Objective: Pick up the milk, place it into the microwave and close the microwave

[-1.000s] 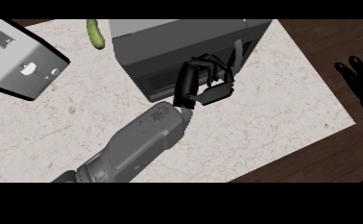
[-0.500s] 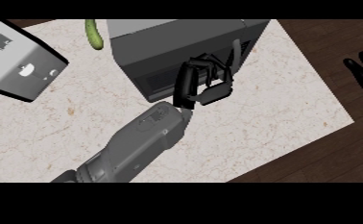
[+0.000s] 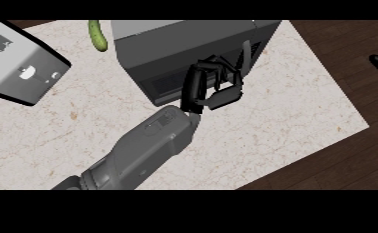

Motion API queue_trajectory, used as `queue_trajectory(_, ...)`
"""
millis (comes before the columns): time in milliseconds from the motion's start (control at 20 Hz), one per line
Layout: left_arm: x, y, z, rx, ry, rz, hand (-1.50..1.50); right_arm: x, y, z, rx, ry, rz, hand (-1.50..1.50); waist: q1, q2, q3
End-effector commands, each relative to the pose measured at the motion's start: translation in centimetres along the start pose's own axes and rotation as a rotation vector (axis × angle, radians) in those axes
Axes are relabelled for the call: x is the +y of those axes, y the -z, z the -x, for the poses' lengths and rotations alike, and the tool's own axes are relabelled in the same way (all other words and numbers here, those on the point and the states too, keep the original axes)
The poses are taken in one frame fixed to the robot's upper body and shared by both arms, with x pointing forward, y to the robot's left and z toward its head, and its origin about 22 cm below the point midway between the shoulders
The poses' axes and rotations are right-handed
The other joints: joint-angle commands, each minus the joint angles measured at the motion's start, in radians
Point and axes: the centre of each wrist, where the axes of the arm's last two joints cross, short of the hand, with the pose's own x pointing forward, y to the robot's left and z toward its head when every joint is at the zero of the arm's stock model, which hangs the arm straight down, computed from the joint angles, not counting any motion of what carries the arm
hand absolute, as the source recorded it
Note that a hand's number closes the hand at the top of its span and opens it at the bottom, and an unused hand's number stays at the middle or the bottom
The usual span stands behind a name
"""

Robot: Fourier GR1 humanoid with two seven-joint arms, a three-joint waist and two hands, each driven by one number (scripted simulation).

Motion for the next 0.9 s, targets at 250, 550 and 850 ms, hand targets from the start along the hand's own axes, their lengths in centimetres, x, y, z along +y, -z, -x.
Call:
queue_trajectory(250, 0.69, 2.05, -0.23, 0.0, 0.015, -0.032, 1.5, 0.34, 0.91, -0.59, -0.005, 0.043, -0.086, -1.5, -0.004, 0.013, -0.002)
queue_trajectory(550, 0.59, 2.28, -0.32, 0.003, 0.012, -0.032, 1.5, 0.36, 0.93, -0.51, -0.001, 0.083, -0.106, -1.5, -0.001, 0.015, 0.0)
queue_trajectory(850, 0.62, 2.34, -0.26, -0.003, 0.006, -0.04, 1.5, -0.08, 0.78, -1.14, 0.018, 0.084, -0.114, -1.5, -0.007, 0.011, -0.001)
